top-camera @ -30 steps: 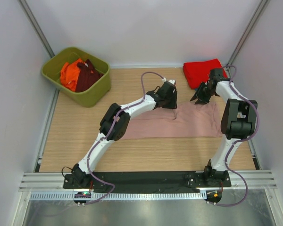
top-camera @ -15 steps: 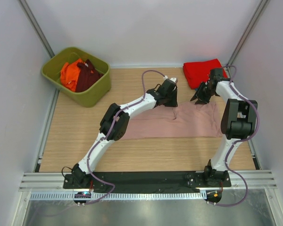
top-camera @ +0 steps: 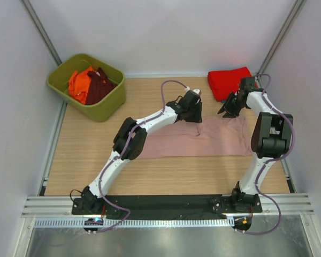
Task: Fold and stack the t-shirts
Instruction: Fold the tshirt
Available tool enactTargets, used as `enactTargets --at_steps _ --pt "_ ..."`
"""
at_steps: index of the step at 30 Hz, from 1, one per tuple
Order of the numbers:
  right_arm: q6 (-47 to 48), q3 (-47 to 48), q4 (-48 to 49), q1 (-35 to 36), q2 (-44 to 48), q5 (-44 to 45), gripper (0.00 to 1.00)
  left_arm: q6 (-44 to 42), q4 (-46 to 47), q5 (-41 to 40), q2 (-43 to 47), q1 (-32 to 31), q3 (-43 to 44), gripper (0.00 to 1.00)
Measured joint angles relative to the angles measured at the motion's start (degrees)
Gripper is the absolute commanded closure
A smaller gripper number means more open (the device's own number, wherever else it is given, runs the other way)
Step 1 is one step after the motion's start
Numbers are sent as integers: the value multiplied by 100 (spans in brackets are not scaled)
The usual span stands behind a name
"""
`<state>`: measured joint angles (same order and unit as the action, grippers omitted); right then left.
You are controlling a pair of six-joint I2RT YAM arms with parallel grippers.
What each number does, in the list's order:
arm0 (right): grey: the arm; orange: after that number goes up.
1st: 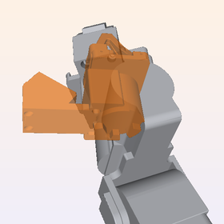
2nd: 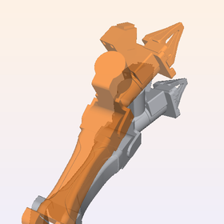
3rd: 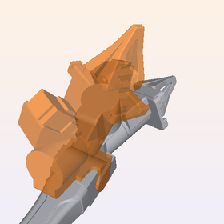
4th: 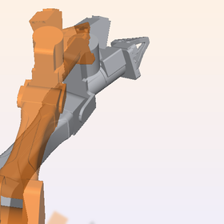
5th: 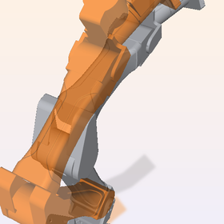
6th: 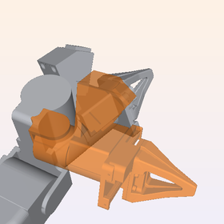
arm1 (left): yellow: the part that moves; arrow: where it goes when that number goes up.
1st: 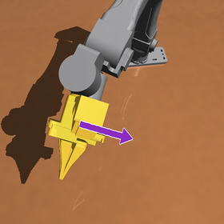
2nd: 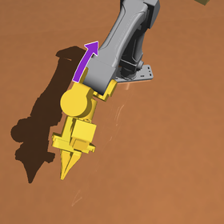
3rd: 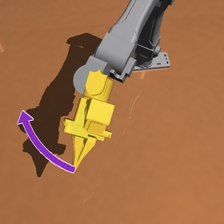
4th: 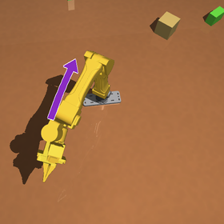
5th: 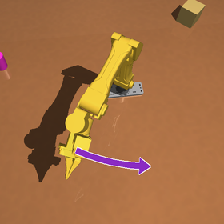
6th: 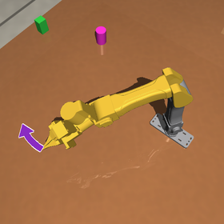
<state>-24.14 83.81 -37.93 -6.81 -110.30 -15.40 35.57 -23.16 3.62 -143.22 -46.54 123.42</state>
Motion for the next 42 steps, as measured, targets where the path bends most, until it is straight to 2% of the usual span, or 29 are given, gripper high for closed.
enactTargets --at_steps 11,18,27,34,42 --pt "2 0 -2 -7 -101 0 59 46 -70 -48 -136 0 0 72" --pt "2 4 -2 -9 -111 -2 59 44 -76 -13 -142 2 2 99" --pt "9 4 -37 -17 -111 4 55 46 -286 -160 -63 2 7 100" --pt "37 15 -125 -15 -138 -2 57 184 -682 -201 243 7 -24 100" --pt "94 26 -168 22 -221 0 60 505 -973 289 306 28 -63 100"
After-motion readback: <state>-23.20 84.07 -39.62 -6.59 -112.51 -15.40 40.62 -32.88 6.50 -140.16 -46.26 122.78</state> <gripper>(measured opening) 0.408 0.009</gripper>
